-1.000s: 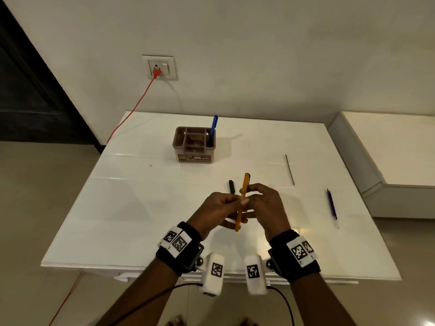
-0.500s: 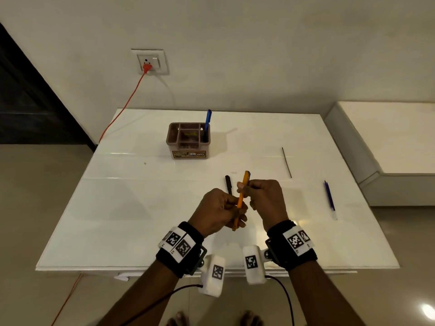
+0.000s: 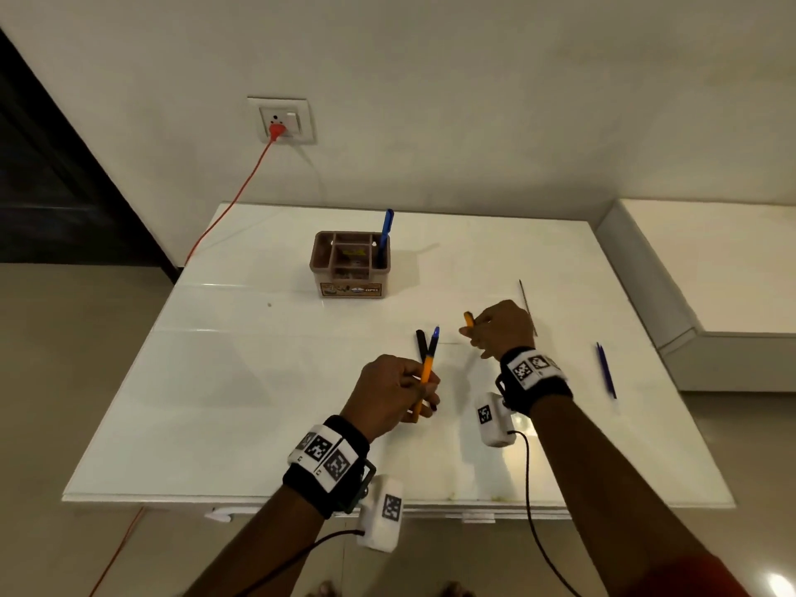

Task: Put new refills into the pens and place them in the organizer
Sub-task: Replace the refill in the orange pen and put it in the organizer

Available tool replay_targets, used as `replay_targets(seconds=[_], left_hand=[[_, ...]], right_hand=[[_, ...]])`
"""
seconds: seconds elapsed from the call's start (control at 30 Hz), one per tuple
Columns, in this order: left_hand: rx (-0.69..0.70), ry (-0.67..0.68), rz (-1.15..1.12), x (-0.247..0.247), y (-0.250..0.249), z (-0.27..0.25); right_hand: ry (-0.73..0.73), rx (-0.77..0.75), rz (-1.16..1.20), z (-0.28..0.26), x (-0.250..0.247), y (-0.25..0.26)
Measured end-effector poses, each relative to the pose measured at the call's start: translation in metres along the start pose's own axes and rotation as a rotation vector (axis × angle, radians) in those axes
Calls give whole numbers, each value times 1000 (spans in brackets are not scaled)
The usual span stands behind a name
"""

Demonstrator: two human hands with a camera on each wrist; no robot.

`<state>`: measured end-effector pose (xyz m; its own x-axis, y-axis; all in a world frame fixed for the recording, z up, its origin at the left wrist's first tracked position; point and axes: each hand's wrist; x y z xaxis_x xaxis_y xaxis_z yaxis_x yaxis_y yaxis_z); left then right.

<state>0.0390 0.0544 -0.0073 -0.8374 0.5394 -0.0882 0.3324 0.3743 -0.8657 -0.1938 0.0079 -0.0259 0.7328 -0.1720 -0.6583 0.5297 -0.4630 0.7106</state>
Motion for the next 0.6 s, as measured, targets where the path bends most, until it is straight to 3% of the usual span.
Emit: replay_targets(seconds=[0.1,0.27,0.37,0.47,0.53,0.6], left_hand=[[-16,1,12,0,1,5],[-3,-5,-9,0,0,4],[-12,-2,-31,-3,1,3],[-3,2,-15,-3,0,5],[2,5,23,2,0,5],[11,2,55,6,1,4]], right_hand=[[27,4,-184,24,25,-12],[42,90,-107,19,34,-6],[-36,19,-80,6,25,-4],[-161,-82,267,-43,12,8],[-114,-110,496,-79,6,17],[-92,-168,584,-96,7,23]])
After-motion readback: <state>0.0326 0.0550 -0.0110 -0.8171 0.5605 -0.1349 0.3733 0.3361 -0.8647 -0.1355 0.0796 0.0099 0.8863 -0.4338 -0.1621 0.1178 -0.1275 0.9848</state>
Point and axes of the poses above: each hand's wrist, its own z-axis towards the middle knuckle, its own x-axis out of the palm, y = z × x, and after that the axes turned 8 degrees about -x, right-handed
